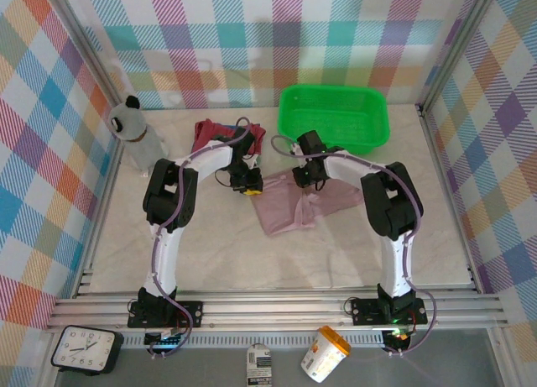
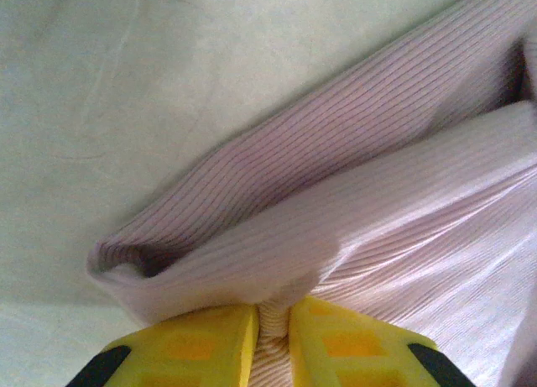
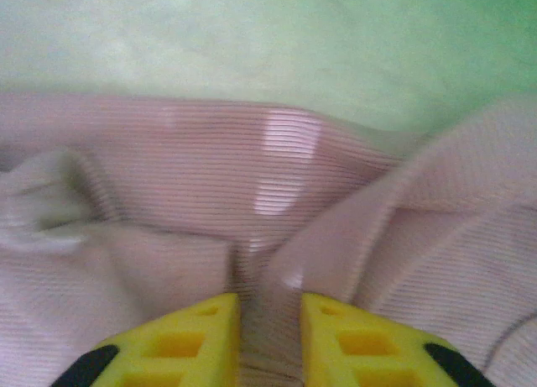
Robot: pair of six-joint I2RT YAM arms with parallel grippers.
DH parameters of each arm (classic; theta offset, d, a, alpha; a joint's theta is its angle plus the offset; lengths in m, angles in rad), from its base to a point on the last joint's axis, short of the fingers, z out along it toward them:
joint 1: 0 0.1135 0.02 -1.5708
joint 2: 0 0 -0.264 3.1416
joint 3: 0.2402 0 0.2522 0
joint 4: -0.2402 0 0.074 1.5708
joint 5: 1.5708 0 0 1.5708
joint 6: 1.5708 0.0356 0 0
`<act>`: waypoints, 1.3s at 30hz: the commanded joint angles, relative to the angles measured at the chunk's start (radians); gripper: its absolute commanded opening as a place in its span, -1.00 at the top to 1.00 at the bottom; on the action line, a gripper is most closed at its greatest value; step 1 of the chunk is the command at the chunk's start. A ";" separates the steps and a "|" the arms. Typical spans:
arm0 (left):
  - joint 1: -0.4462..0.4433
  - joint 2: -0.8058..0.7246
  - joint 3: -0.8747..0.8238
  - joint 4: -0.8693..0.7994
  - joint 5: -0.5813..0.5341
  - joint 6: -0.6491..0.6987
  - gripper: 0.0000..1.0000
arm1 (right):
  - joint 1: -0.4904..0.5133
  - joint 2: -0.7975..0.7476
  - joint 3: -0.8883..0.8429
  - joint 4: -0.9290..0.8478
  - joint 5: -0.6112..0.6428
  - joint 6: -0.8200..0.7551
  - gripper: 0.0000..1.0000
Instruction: Fold and stack the tank tops
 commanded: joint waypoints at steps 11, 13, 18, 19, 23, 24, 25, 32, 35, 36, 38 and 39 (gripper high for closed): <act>0.016 0.072 -0.094 -0.109 -0.081 0.032 0.62 | -0.068 -0.197 -0.074 0.008 -0.302 0.077 0.57; 0.016 0.060 -0.076 -0.116 -0.065 0.026 0.56 | -0.037 -0.247 -0.116 -0.021 -0.313 0.035 0.38; 0.016 0.021 -0.019 -0.161 -0.068 0.005 0.45 | 0.113 -0.356 -0.244 -0.064 -0.188 0.085 0.09; 0.015 0.000 -0.019 -0.160 -0.069 -0.002 0.42 | 0.142 -0.377 -0.269 -0.081 -0.134 0.104 0.05; 0.005 -0.083 -0.037 -0.172 -0.058 -0.052 0.30 | 0.238 -0.427 -0.347 -0.130 0.006 0.187 0.01; -0.004 -0.107 -0.054 -0.170 -0.057 -0.071 0.27 | 0.264 -0.437 -0.371 -0.130 0.032 0.197 -0.02; -0.015 -0.129 -0.074 -0.170 -0.054 -0.090 0.24 | 0.283 -0.444 -0.389 -0.126 0.048 0.206 -0.05; -0.091 -0.293 -0.295 -0.070 -0.040 -0.280 0.10 | 0.372 -0.449 -0.460 -0.023 0.100 0.232 -0.09; -0.133 -0.348 -0.383 0.005 -0.017 -0.370 0.07 | 0.379 -0.405 -0.459 -0.021 0.162 0.216 -0.08; -0.154 -0.362 -0.407 0.022 -0.023 -0.398 0.04 | 0.377 -0.397 -0.462 -0.016 0.188 0.213 -0.08; -0.190 -0.370 -0.448 0.074 -0.022 -0.447 -0.01 | 0.378 -0.384 -0.463 -0.004 0.220 0.201 -0.07; -0.205 -0.369 -0.474 0.111 -0.022 -0.478 -0.01 | 0.377 -0.376 -0.463 -0.001 0.231 0.197 -0.06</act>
